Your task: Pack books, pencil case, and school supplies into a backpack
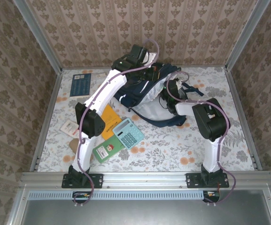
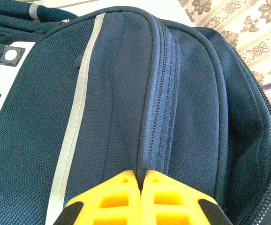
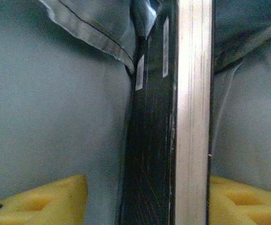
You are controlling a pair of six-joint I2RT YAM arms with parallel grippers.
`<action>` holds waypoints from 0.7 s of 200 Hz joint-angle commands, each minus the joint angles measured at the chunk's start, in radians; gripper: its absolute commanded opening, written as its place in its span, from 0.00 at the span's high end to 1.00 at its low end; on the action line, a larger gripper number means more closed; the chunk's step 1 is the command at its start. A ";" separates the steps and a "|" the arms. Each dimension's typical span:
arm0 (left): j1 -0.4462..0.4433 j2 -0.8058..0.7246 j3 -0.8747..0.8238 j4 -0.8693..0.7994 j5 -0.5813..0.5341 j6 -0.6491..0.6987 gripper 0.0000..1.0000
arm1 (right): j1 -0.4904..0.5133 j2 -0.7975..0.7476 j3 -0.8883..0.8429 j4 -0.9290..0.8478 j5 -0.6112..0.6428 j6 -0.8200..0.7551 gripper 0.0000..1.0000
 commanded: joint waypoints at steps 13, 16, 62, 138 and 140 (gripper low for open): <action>0.003 0.000 0.053 0.082 0.032 -0.017 1.00 | -0.036 -0.146 -0.042 -0.164 -0.044 -0.105 0.30; 0.004 0.000 0.053 0.084 0.032 -0.017 1.00 | -0.040 -0.156 -0.045 -0.176 -0.048 -0.112 0.30; 0.005 0.006 0.025 0.094 0.035 -0.017 1.00 | -0.069 -0.321 -0.167 -0.250 -0.074 -0.158 0.30; -0.020 0.034 -0.080 0.139 0.039 -0.026 1.00 | -0.082 -0.717 -0.279 -0.542 -0.085 -0.343 0.32; -0.020 0.036 -0.083 0.141 0.041 -0.026 1.00 | -0.082 -0.727 -0.279 -0.552 -0.087 -0.346 0.33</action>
